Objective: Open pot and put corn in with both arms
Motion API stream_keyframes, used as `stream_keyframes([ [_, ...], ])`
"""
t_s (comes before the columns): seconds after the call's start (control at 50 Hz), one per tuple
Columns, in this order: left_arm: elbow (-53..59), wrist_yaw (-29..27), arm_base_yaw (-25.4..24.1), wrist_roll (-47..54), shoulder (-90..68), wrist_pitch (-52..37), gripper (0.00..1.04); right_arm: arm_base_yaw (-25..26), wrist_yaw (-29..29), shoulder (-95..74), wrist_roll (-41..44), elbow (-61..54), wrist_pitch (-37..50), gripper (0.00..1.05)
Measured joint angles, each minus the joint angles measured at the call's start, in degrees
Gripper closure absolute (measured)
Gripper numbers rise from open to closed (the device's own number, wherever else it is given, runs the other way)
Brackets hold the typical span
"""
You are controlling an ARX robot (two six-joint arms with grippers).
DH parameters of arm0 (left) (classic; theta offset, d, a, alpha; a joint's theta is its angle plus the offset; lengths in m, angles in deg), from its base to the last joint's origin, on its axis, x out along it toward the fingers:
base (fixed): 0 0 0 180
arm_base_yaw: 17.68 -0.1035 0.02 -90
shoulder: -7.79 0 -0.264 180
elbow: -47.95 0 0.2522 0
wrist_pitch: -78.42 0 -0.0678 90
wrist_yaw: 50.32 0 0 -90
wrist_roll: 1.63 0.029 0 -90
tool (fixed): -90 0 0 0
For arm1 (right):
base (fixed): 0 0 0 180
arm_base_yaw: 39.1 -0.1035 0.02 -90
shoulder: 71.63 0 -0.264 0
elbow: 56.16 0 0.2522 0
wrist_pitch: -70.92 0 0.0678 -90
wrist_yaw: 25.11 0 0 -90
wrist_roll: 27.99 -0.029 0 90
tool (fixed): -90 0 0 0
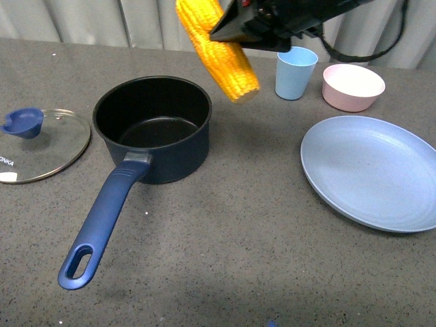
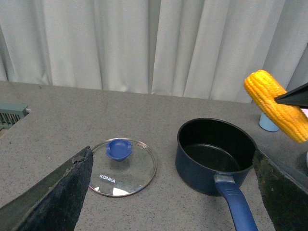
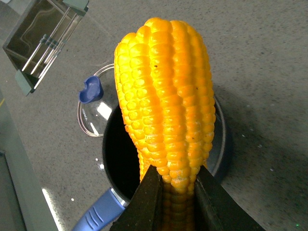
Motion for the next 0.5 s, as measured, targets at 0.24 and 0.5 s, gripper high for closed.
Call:
stream_keyframes([
  [0.24, 0.0, 0.02, 0.0, 0.0, 0.0, 0.0, 0.07, -5.29, -1.88, -10.78, -6.54, 12.04, -3.37, 0.94],
  [0.5, 0.0, 0.0, 0.0, 0.0, 0.0, 0.0, 0.07, -6.91, -4.59, -14.51, -6.51, 16.24, -7.28, 0.82],
])
